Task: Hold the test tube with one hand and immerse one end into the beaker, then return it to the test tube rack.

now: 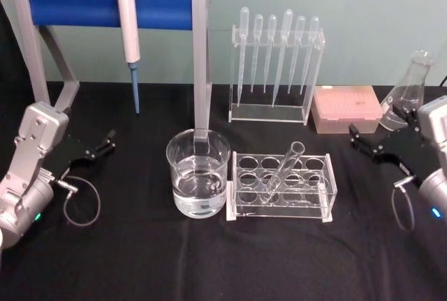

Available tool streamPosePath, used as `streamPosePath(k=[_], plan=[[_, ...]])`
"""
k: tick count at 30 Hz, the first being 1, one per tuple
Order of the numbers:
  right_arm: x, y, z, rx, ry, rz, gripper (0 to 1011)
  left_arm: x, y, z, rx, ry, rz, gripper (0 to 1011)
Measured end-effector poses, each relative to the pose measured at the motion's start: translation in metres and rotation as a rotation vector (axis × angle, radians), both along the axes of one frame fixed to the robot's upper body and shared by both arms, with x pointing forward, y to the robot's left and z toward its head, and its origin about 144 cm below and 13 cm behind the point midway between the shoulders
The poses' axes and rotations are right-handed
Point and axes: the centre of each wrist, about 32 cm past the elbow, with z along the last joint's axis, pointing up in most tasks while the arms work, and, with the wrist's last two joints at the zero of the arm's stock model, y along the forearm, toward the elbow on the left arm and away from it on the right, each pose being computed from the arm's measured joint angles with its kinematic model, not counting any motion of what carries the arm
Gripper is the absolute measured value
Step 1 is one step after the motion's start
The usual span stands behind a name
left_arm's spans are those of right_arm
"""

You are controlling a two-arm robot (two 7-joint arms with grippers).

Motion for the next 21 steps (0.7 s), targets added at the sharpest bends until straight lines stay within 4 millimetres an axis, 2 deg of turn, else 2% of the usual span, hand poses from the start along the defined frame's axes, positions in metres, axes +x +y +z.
streamPosePath(k=[12, 21], plan=[[-0.009, -0.021, 0.036, 0.096, 0.041, 0.157, 1003, 0.0, 0.0, 0.0, 0.0, 0.0, 0.0, 1000], [-0.009, -0.042, 0.045, 0.15, 0.117, 0.372, 1002, 0.0, 0.0, 0.0, 0.0, 0.0, 0.0, 1000]])
